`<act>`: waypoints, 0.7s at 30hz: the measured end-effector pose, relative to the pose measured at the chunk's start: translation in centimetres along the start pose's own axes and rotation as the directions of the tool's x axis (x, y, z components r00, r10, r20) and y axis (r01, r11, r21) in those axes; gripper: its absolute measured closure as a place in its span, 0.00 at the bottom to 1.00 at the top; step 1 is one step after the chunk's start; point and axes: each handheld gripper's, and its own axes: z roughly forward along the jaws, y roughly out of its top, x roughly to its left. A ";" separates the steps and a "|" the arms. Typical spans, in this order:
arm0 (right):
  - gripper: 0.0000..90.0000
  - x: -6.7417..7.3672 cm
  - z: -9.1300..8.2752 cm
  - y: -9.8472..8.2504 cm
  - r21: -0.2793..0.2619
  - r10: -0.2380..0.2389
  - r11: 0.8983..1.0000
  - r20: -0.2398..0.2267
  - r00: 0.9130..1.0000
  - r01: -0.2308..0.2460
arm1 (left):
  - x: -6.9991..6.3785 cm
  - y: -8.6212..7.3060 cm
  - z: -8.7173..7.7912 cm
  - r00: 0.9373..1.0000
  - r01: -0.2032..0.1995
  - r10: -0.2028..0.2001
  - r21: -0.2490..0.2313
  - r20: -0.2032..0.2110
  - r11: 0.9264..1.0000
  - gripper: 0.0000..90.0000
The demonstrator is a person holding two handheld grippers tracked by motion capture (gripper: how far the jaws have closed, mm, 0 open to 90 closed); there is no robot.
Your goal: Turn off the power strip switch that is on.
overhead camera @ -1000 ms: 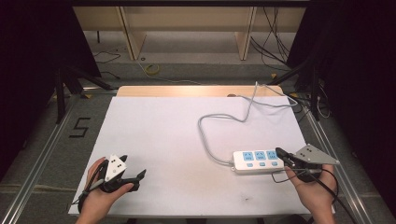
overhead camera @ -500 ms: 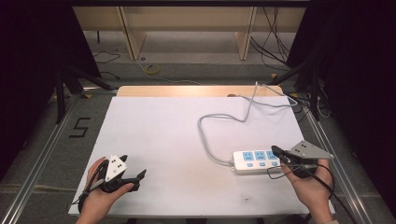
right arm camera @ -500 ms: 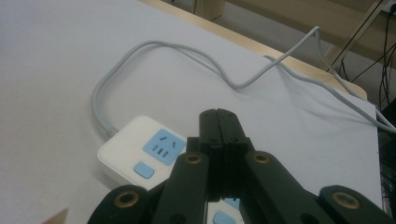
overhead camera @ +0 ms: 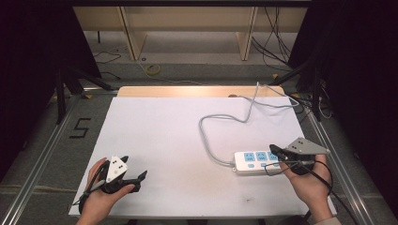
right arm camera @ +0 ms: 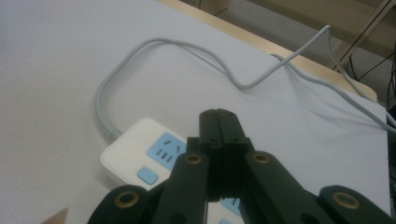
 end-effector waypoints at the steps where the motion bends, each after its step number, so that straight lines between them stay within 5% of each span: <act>1: 1.00 0.0 0.1 0.0 0.002 0.001 1.000 -0.001 1.000 -0.001 | 0.0 0.0 0.0 1.000 0.000 0.000 0.000 0.000 1.000 0.19; 21: 1.00 0.8 2.0 0.9 0.071 -0.010 0.997 -0.057 0.998 0.014 | 0.0 0.0 0.0 1.000 -0.004 0.004 -0.002 0.004 1.000 0.20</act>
